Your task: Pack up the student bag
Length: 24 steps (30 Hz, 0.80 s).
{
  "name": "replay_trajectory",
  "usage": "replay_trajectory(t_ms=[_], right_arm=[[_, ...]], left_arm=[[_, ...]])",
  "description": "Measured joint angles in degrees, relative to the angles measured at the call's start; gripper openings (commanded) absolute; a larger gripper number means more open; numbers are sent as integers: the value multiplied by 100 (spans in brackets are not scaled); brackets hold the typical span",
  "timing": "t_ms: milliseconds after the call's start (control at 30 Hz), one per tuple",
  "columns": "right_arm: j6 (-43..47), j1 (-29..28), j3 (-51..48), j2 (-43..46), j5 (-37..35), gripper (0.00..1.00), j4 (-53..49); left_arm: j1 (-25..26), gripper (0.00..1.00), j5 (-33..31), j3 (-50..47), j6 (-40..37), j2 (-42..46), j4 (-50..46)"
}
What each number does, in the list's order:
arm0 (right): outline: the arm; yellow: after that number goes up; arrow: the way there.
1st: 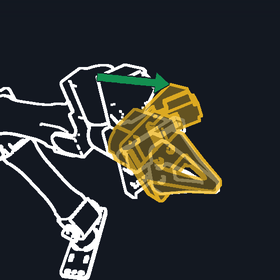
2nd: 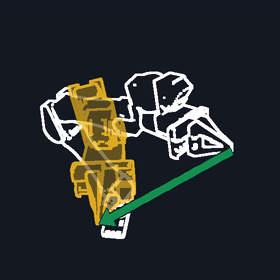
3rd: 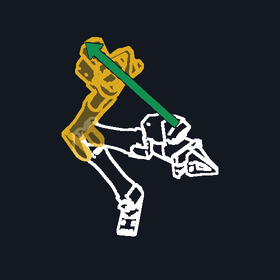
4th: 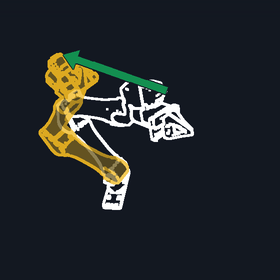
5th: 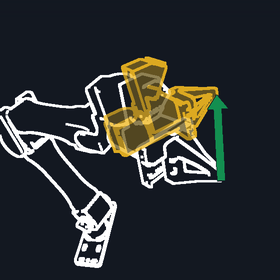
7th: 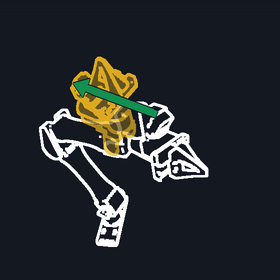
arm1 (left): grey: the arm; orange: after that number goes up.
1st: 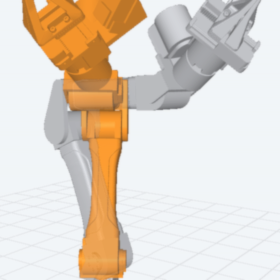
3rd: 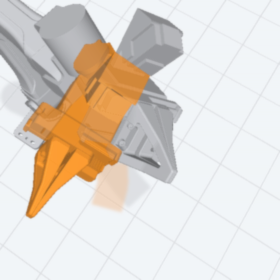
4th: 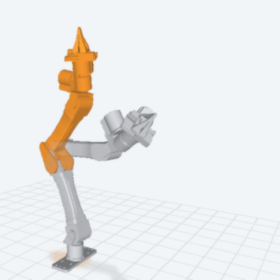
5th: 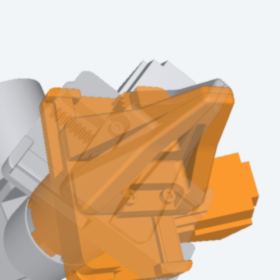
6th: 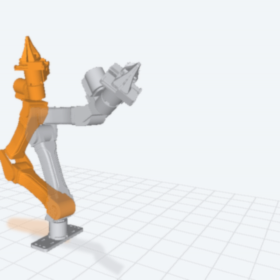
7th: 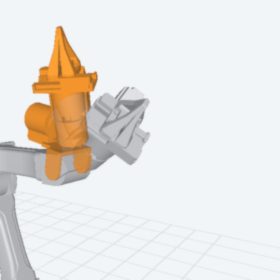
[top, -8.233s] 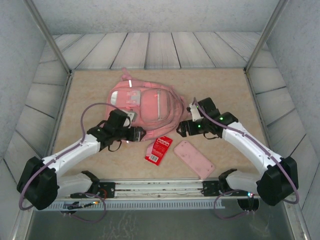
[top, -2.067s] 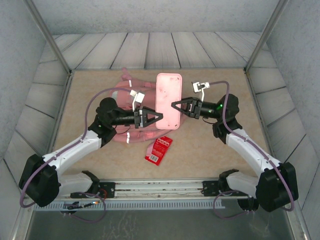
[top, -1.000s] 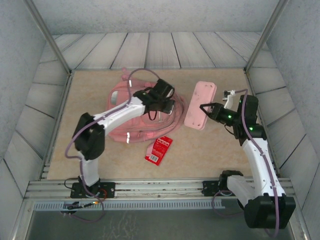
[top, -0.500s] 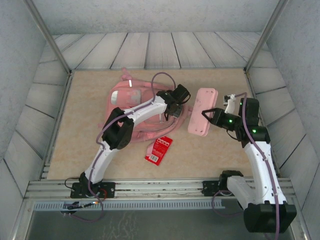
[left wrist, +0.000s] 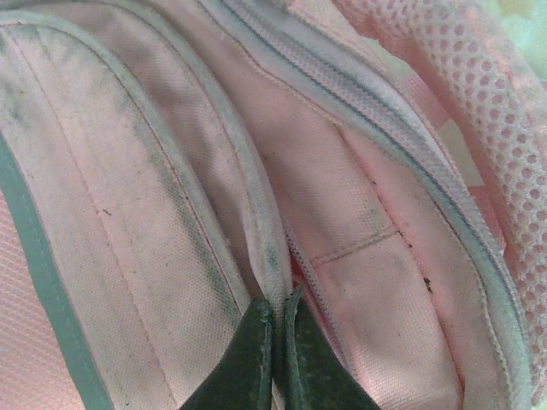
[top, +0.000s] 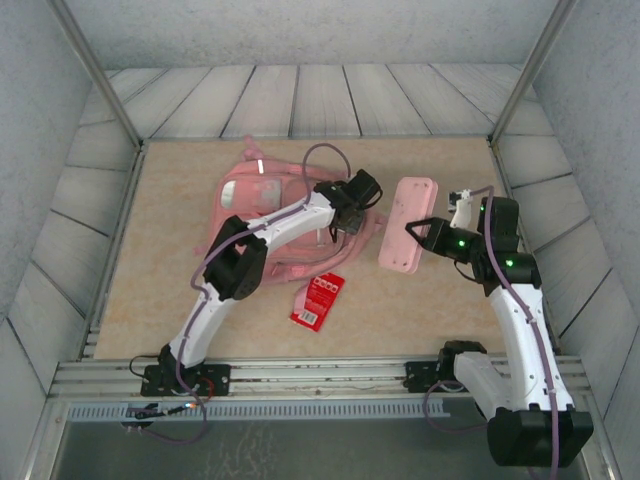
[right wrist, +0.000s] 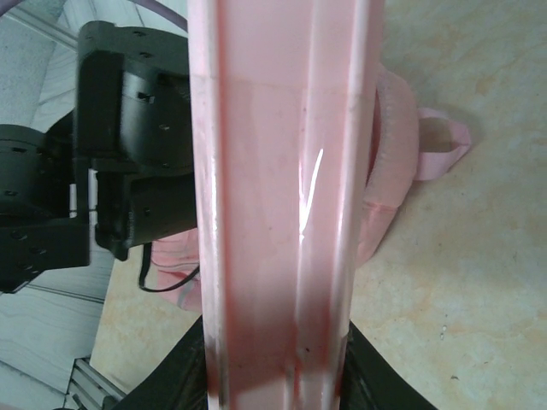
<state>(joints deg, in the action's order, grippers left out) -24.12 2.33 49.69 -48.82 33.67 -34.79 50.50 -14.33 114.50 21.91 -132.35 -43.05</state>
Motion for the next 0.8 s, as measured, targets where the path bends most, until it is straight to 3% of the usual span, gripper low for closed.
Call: replay_trajectory(t_ms=[233,500,800], right_arm=[[256,0,-50,-175,-59,17,-129],[101,-129,-205,-916,890,17,378],[-909,-1469,-87,-2391,1320,18,2210]], left_arm=[[-382,0,857,-905,61,1080,142],[-1029,0,1829,-1440,17,2885,205],[-1657,0,3053,-1781,-181,3932,190]])
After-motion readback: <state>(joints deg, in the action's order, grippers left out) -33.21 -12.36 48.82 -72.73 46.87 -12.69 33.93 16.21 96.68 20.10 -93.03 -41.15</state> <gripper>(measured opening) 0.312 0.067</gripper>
